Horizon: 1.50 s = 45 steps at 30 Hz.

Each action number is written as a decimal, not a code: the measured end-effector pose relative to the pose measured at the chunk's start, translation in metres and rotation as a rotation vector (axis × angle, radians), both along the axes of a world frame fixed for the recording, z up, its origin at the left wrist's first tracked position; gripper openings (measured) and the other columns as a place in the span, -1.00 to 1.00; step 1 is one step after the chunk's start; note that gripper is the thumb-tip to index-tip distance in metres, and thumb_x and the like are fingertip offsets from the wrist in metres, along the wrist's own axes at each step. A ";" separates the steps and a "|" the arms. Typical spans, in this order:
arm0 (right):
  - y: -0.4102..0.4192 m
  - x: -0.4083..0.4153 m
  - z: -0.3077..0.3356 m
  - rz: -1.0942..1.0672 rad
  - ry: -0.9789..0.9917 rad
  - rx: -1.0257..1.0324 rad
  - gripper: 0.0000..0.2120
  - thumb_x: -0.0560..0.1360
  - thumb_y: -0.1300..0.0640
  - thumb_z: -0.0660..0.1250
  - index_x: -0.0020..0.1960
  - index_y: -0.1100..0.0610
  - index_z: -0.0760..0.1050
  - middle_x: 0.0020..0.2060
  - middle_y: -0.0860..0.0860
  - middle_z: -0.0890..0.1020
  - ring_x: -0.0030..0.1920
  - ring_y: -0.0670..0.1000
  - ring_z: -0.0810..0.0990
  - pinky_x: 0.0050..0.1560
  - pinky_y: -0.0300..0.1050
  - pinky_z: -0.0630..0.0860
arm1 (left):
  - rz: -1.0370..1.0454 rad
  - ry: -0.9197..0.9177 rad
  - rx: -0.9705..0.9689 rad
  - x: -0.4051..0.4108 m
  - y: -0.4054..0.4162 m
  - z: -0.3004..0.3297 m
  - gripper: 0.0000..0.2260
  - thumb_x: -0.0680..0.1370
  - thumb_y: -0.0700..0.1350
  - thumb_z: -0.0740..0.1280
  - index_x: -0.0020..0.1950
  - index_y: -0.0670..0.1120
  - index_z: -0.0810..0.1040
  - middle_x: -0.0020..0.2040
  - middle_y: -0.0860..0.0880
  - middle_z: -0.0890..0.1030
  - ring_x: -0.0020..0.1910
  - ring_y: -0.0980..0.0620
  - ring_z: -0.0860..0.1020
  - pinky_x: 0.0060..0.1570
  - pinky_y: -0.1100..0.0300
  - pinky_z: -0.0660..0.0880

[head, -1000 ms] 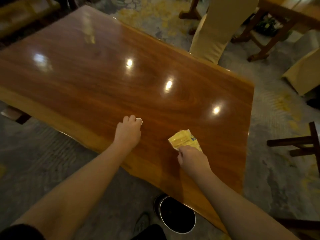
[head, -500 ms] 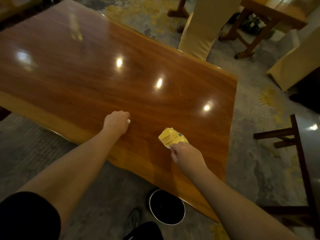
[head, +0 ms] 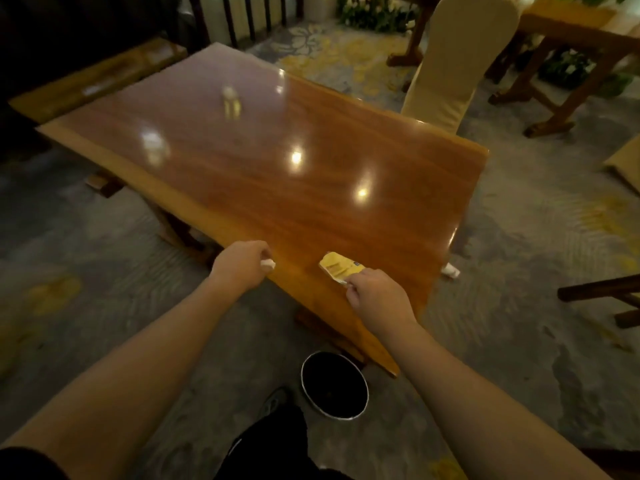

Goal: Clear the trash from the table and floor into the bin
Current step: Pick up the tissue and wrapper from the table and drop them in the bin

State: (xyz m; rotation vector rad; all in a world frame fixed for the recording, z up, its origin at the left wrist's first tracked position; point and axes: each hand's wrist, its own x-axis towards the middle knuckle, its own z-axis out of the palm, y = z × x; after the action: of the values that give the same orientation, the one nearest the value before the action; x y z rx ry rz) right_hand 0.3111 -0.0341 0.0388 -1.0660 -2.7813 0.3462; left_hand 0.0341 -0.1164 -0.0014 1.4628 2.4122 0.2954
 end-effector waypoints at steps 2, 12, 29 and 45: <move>-0.018 0.030 0.003 0.028 0.043 0.006 -0.76 0.60 0.09 0.22 0.13 0.03 0.64 -0.07 -0.03 0.65 -0.07 0.00 0.55 -0.21 -0.08 0.57 | 0.040 -0.006 -0.006 0.035 -0.030 0.011 -0.87 0.48 0.05 0.42 -0.01 0.11 0.53 -0.10 0.10 0.61 -0.16 0.08 0.55 -0.28 0.15 0.45; -0.104 0.140 -0.016 0.034 0.119 -0.021 -0.83 0.53 0.12 0.34 0.05 0.07 0.68 -0.12 -0.01 0.66 -0.09 0.05 0.52 -0.17 -0.06 0.55 | 0.104 -0.158 0.018 0.147 -0.128 0.019 -0.83 0.41 0.05 0.44 -0.11 0.21 0.47 -0.16 0.20 0.51 -0.22 0.20 0.49 -0.36 0.25 0.36; -0.224 0.164 -0.158 -0.166 -0.206 -0.236 -0.80 0.56 0.09 0.29 0.10 0.06 0.64 -0.05 0.03 0.65 -0.02 0.10 0.54 -0.10 0.01 0.51 | 0.032 -0.474 -0.120 0.184 -0.191 -0.135 -0.89 0.44 -0.03 0.46 -0.12 0.10 0.55 -0.16 0.13 0.55 -0.20 0.17 0.53 -0.30 0.25 0.39; -0.121 0.155 -0.420 -0.206 -0.281 -0.315 -0.78 0.58 0.11 0.22 0.11 0.10 0.61 -0.05 0.11 0.62 0.00 0.16 0.56 -0.26 -0.09 0.35 | 0.103 -0.467 -0.115 0.220 -0.085 -0.389 -0.86 0.47 -0.09 0.47 -0.03 -0.04 0.57 -0.03 -0.09 0.65 -0.05 -0.06 0.60 -0.12 0.11 0.49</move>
State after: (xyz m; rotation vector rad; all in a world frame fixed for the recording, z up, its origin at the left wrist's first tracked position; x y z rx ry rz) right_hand 0.4658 -0.1548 -0.3808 -1.5699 -2.8797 0.6723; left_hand 0.2540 -0.2017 -0.3899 1.0769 2.0877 0.4571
